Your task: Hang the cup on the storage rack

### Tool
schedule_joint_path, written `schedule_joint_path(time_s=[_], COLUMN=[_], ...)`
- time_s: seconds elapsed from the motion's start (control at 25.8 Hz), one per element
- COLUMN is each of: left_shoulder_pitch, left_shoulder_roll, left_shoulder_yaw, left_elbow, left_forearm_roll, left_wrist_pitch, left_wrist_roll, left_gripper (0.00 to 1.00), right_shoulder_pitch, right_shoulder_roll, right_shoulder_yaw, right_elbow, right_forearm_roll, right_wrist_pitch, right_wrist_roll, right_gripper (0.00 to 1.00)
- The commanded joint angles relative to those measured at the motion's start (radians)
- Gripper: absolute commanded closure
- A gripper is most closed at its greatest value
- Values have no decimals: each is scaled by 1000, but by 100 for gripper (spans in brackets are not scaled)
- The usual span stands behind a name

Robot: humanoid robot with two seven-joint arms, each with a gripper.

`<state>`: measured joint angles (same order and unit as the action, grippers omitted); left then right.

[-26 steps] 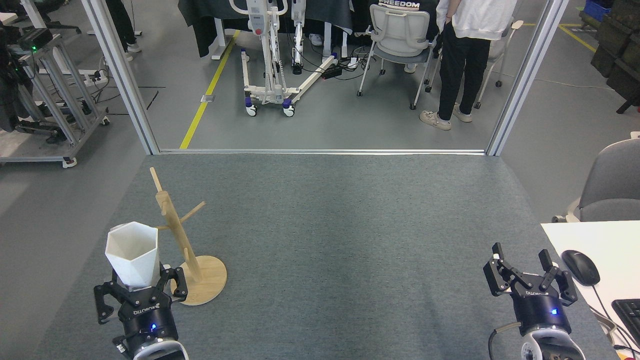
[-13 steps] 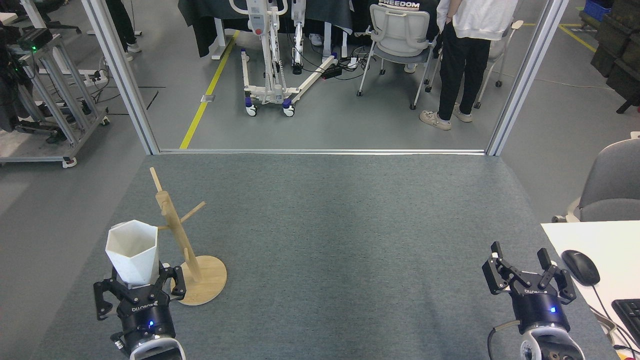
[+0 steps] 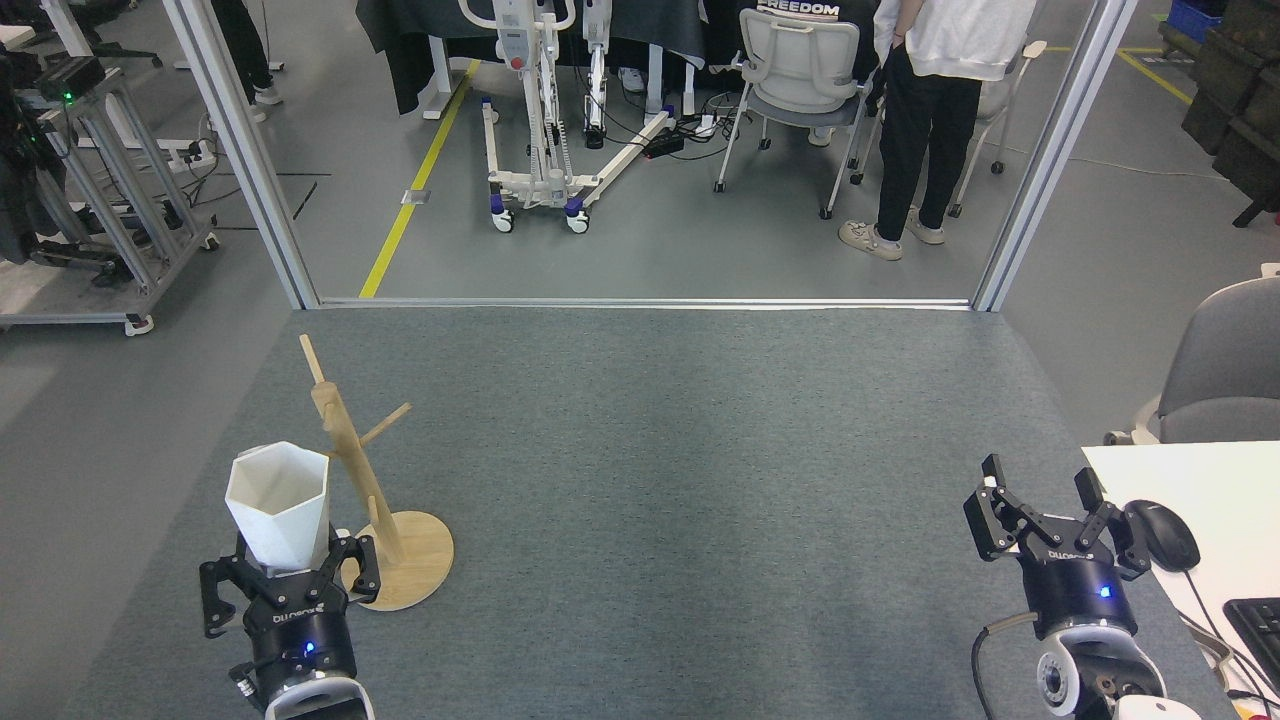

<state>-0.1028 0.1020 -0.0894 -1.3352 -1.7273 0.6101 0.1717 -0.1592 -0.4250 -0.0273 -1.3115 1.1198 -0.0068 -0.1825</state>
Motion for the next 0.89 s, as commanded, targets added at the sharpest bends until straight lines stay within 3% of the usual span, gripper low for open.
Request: schedule_joint_path(time_s=[0.0, 0.7, 0.77, 0.85], left_shoulder_pitch=[2, 5, 5, 0], left_shoulder_roll=[-1, 1, 1, 1], left_shoulder_yaw=[-3, -20, -21, -21], left_elbow=[1, 13, 14, 17], left_forearm_roll=[0, -2, -2, -2], left_wrist_pitch=[-1, -21, -19, -19], left_wrist_roll=[3, 14, 14, 20], left_gripper=[83, 80, 76, 59], right_shoulder_pitch=[0, 4, 4, 7], right_shoulder_roll=[5, -5, -5, -3], right_shoulder_yaw=[1, 3, 3, 3], right_elbow=[0, 2, 2, 2], right_forearm_roll=[0, 0, -1, 0], right_wrist_pitch=[1, -2, -2, -2], right_wrist_roll=[0, 0, 0, 0], right_gripper=[1, 1, 1, 1])
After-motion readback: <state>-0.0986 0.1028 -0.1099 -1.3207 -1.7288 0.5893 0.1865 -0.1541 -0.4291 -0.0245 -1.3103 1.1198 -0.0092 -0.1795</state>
